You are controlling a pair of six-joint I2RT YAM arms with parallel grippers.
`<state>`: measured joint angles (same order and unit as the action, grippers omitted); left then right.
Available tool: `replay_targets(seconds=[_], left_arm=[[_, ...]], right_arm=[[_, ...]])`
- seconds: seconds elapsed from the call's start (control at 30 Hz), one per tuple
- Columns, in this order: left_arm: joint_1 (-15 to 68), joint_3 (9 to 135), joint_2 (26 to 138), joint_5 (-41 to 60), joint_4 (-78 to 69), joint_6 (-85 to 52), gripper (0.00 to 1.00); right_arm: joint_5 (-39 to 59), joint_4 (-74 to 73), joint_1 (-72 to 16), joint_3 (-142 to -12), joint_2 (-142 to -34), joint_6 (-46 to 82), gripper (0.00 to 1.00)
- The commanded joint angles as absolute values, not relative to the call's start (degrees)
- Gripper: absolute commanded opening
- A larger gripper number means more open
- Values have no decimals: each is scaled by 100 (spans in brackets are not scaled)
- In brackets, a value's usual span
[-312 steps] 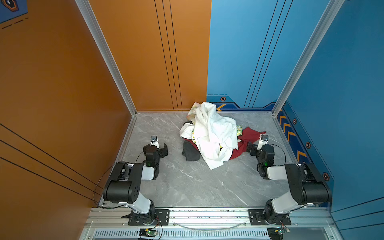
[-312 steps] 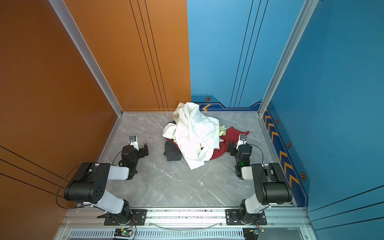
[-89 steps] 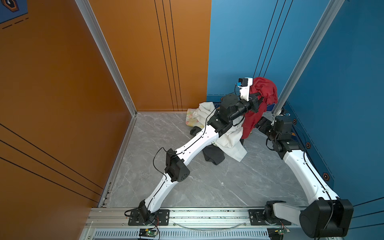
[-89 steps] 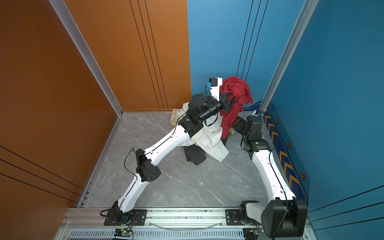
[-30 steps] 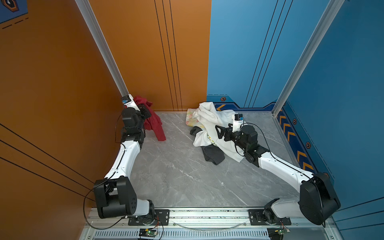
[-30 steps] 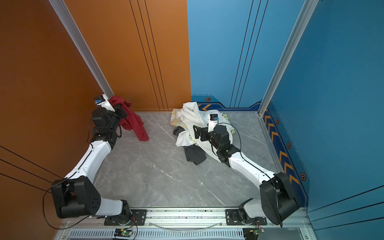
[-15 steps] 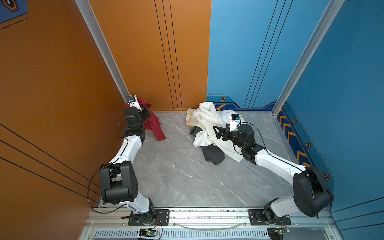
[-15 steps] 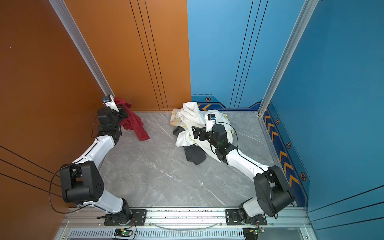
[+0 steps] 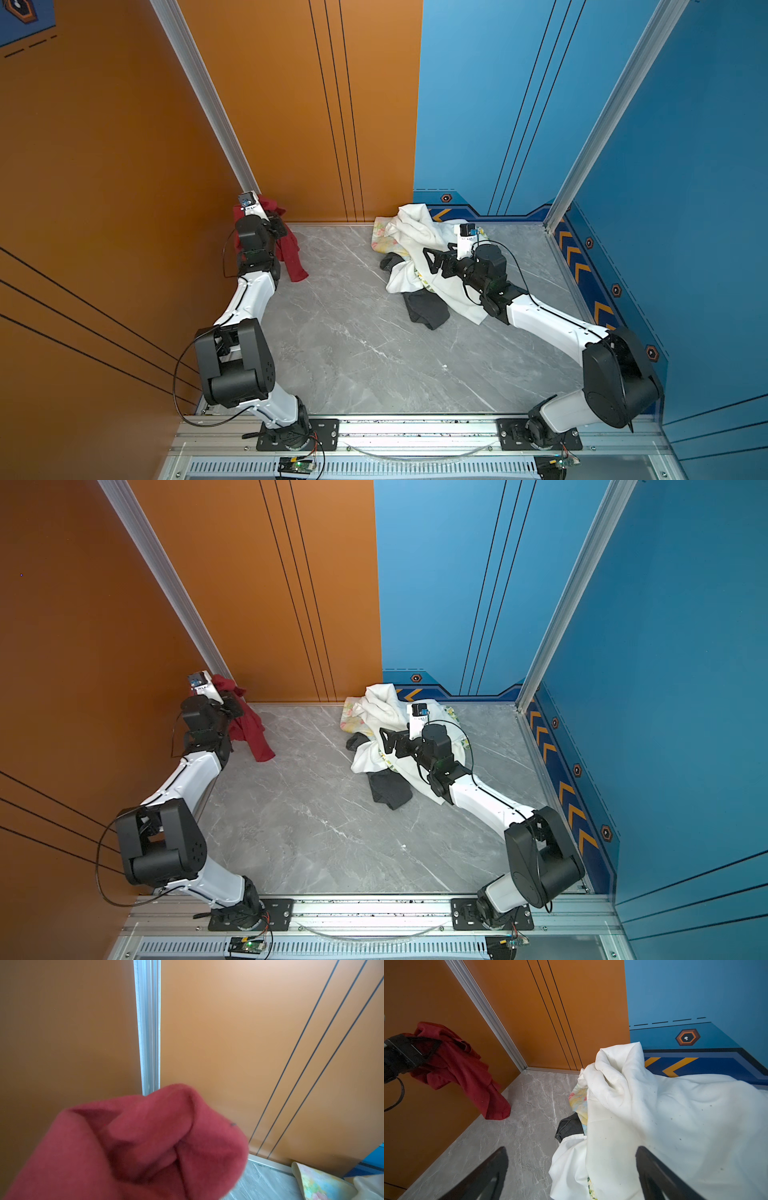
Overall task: Pick out a specific cloth from the pile
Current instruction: 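Carry the red shirt to the clear corner with the left gripper while the right withdraws, then lower the red shirt onto the table and open the left gripper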
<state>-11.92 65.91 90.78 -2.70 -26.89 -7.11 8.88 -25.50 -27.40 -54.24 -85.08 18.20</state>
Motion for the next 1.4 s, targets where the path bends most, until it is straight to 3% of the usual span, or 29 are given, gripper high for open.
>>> replay_targets(seconds=[0.0, 0.43, 1.0, 1.37], left_arm=[[-873, 6283, 9251, -411, -2927, -730, 0], [-791, 5672, 9959, -872, -2163, -1577, 0], [-933, 7680, 11071, -609, 1880, -2179, 0], [-1308, 7874, 11454, -75, 2144, -3642, 0]], right_arm=[[941, -2496, -2769, -5273, -8191, 1767, 96], [949, -2807, -2760, -4993, -7992, 1861, 96], [932, -2830, -2760, -4913, -7929, 1955, 97], [949, -2934, -2766, -4939, -8101, 2008, 97]])
